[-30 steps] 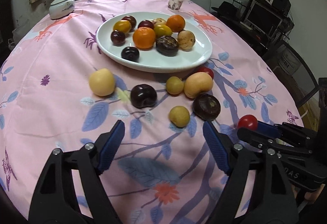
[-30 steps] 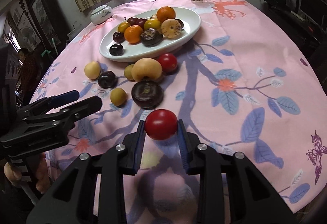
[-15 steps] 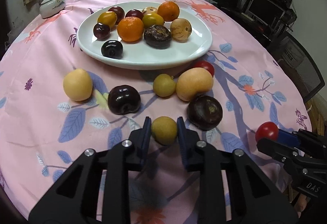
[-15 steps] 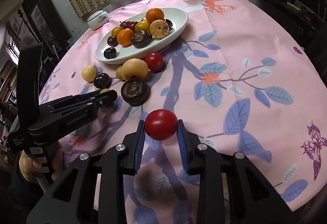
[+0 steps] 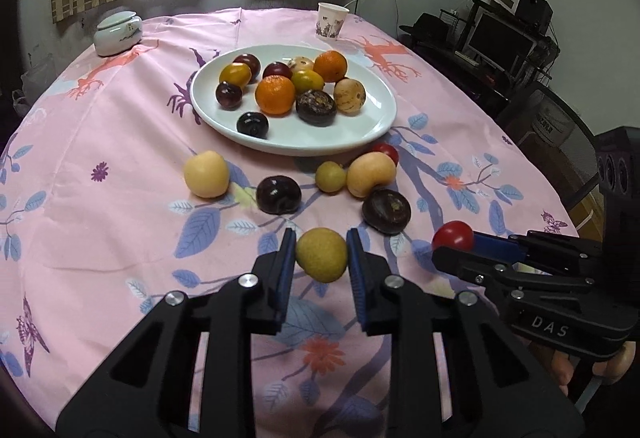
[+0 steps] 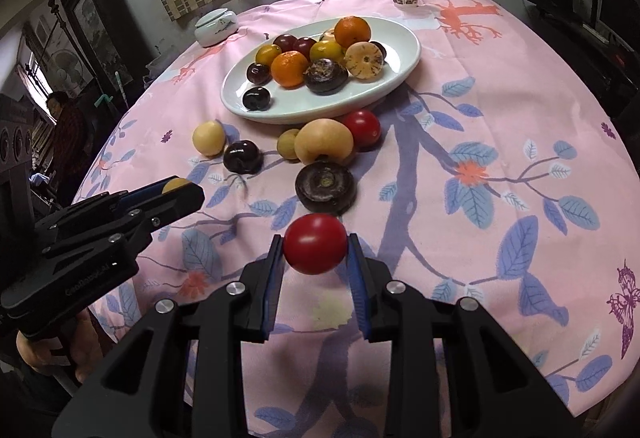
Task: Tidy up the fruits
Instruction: 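Grasp a small yellow-green plum with the left tool while the right tool holds the tomato, then carry both fruits onto the white plate and open both tools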
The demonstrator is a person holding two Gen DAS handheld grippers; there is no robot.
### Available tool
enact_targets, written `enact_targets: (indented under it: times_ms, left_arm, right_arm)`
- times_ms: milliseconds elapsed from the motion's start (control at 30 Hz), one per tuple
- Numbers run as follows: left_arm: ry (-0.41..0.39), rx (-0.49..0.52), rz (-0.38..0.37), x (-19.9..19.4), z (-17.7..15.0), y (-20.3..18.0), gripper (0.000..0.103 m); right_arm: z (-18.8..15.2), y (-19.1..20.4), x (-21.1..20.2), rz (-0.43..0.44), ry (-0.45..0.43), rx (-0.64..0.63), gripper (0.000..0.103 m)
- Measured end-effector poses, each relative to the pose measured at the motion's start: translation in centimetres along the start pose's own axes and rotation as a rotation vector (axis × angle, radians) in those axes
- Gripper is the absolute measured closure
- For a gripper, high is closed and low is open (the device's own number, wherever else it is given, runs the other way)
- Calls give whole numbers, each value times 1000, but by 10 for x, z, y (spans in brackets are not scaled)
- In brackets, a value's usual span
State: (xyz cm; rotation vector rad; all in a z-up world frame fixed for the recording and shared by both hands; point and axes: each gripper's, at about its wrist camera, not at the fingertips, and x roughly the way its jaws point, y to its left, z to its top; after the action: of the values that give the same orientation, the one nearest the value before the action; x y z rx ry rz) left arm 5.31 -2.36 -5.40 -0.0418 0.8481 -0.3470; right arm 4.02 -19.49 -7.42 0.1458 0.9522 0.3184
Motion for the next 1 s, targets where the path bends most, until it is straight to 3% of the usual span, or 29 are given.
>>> enact_targets:
  times_ms: [333,500,600,733,1000]
  left_arm:
    - [-43,2,52,2,63,34,77]
    - [-26,-2,86,35,111,47,77]
    - [6,-35,107,62,132,60,77]
    - [55,-95,96,88,142,77,77]
    - [85,-92,96,107,144,80,77]
  right_arm:
    - [51,9,6,-5,-37,-47,72]
    - [99,19,32,10,-38,-109,72]
    - [127,23,57,-32,-53,-145,72]
    - [149,13,88,-47,-30,-129,72]
    - [162,11,113,-39,-13,-137,71]
